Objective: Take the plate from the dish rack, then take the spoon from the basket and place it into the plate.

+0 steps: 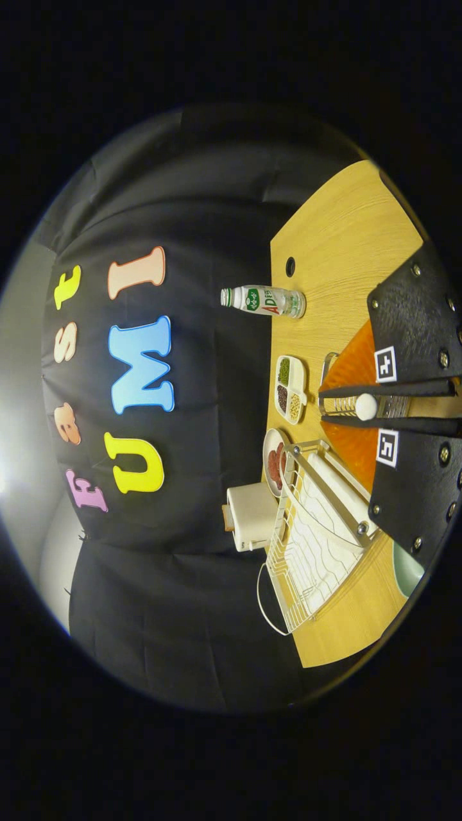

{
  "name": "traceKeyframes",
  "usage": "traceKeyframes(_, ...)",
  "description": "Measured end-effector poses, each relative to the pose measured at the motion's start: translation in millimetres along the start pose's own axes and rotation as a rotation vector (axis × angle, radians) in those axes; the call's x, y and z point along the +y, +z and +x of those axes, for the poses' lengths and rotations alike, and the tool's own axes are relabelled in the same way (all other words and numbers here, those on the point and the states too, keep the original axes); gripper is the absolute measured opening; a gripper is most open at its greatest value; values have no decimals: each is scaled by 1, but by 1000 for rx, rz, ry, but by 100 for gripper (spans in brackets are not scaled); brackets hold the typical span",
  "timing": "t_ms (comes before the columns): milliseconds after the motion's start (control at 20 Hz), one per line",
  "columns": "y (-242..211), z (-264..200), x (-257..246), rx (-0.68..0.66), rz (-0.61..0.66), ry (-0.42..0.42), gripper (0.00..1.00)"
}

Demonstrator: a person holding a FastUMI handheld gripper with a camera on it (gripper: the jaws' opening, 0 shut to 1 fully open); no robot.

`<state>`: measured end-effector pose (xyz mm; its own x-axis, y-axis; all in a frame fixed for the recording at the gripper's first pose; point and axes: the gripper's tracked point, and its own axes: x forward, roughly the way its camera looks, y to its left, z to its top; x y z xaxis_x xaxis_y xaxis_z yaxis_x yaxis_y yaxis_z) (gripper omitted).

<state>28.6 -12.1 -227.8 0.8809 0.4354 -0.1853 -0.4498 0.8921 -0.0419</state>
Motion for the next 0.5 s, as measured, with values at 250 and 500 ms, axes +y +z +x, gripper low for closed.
traceKeyframes(250, 9, 3, -5, 54, 21, -24, 7)
traceKeyframes(500, 36, 1, -10, 64, -13, -32, 7)
